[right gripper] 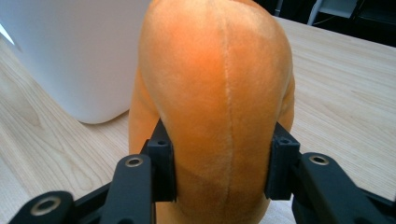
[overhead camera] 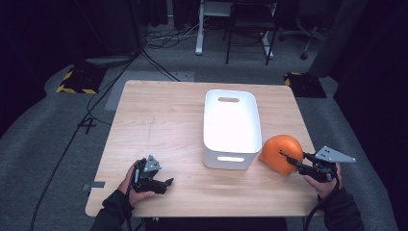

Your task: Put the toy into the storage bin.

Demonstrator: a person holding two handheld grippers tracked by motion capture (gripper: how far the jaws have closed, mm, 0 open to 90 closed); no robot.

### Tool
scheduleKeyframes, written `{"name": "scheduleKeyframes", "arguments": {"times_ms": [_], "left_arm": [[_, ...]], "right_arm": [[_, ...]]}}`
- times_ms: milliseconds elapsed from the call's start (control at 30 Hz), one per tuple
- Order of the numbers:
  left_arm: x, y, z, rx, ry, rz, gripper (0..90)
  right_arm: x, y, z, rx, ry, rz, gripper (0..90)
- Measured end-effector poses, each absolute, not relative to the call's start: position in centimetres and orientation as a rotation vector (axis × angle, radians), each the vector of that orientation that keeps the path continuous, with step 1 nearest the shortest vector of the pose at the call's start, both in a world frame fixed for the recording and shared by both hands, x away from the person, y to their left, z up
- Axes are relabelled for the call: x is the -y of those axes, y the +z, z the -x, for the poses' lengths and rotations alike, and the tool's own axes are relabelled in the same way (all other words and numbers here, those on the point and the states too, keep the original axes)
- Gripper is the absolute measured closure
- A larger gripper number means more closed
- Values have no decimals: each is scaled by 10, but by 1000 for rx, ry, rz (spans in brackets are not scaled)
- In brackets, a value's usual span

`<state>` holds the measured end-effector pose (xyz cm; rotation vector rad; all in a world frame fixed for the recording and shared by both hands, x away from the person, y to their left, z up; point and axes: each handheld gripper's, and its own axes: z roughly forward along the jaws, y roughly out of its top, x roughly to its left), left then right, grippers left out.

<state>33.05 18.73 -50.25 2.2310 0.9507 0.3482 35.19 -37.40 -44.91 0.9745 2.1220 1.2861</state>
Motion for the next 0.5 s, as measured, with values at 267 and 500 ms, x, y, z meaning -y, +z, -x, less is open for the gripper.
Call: {"name": "scheduleKeyframes", "arguments": {"times_ms": [267, 500], "left_arm": [[-187, -502, -331, -949, 341, -2236, 142], [-187, -502, -331, -952, 334, -2233, 142]], "right_arm": [[374, -440, -352, -2096, 1302, -979, 565], [371, -431, -353, -2084, 1312, -964, 562]]}}
